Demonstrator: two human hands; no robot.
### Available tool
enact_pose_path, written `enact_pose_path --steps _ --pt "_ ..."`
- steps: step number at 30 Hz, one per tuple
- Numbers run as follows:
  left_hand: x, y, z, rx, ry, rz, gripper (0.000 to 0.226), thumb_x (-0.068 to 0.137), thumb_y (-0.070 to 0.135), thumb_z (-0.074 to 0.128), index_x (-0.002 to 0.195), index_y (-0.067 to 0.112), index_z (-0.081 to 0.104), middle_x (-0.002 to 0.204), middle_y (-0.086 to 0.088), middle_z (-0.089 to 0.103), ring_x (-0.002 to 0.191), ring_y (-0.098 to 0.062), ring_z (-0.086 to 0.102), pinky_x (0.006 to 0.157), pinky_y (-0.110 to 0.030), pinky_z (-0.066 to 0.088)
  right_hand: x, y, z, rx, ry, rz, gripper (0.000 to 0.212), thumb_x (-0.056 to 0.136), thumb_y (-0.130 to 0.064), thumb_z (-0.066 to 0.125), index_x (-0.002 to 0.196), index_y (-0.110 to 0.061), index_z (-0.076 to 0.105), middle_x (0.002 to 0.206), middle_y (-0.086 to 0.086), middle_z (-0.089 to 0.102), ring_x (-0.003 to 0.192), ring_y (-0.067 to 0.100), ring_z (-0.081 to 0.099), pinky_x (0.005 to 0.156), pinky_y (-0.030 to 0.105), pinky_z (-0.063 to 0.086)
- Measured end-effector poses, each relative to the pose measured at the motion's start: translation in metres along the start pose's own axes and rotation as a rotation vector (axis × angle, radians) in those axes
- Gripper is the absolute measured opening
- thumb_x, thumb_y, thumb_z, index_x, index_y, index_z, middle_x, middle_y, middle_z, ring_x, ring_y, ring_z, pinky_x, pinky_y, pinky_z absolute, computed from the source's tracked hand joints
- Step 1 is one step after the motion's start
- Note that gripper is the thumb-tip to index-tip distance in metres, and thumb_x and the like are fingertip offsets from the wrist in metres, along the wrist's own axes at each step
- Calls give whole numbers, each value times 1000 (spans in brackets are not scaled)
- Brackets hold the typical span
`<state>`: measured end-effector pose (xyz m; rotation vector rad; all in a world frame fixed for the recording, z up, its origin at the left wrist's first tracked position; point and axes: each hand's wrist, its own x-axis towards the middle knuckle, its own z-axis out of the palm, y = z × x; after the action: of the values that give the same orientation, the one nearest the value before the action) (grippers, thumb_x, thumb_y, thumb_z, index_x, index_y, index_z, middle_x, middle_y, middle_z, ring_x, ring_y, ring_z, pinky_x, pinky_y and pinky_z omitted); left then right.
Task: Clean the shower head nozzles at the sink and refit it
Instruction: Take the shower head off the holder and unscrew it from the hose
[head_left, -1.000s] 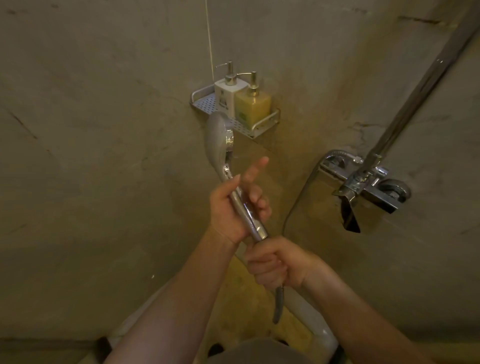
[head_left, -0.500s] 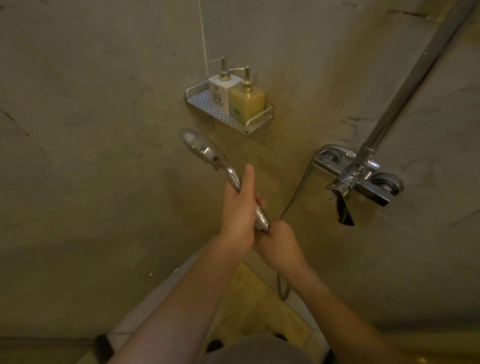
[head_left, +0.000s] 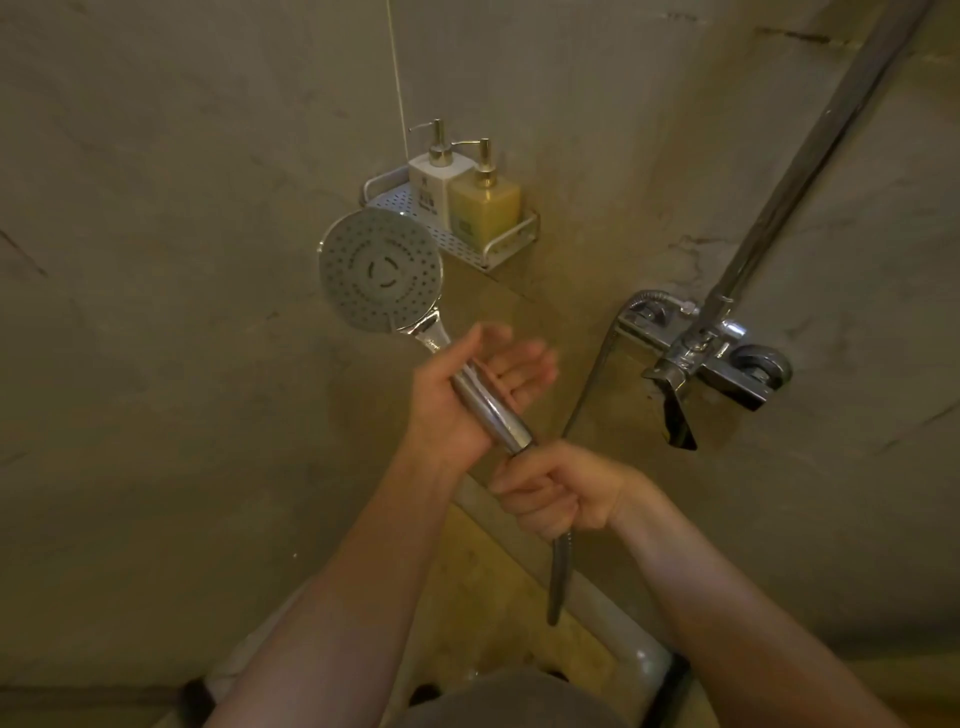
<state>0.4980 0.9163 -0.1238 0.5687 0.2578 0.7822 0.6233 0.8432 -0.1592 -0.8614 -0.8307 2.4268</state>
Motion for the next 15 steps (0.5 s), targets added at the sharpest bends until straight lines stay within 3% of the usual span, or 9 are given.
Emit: enact_pose_path --steps 2,3,5,7,9,11,15 --pt "7 -1 -3 6 20 -33 47 96 44 54 57 17 59 40 4 46 35 -9 47 44 -23 43 3 0 -3 12 2 12 44 90 -19 59 50 -23 40 41 -11 29 31 -1 21 31 12 14" --pt "9 -3 -4 2 59 -48 53 97 48 53 54 18 52 35 7 36 30 -7 36 39 -22 35 4 1 -3 -2 58 12 44 91 -18 53 49 -23 39 40 -11 29 31 -1 22 31 13 13" --pt "13 -6 -4 55 287 -71 55 97 54 56 55 20 44 37 8 28 30 -7 27 37 -21 30 7 4 0 -58 244 -23 41 88 -17 51 51 -23 35 40 -9 29 31 1 22 32 15 11" --pt "14 -10 -1 142 522 -90 52 92 58 64 62 23 41 44 7 29 36 -8 29 42 -24 34 12 10 3 -211 515 -96 38 83 -13 57 54 -21 35 43 -4 30 33 6 23 35 16 13" --pt "14 -16 -4 199 648 -63 49 88 58 71 69 22 43 52 5 33 41 -10 35 47 -27 39 19 14 7 -450 806 -160 34 85 -12 62 58 -18 43 50 -1 37 37 8 29 38 21 21" --pt "14 -20 -6 265 673 1 42 90 55 72 80 20 50 58 3 40 46 -12 43 49 -28 44 24 18 9 -666 1003 -243 28 87 -13 63 62 -16 51 56 -3 43 39 1 31 42 21 26" --pt "11 -24 -2 263 606 36 36 100 50 59 111 15 59 71 -1 51 56 -12 54 59 -30 51 29 27 3 -717 1198 -372 41 90 -15 61 52 -20 46 47 -11 41 38 1 33 45 25 27"
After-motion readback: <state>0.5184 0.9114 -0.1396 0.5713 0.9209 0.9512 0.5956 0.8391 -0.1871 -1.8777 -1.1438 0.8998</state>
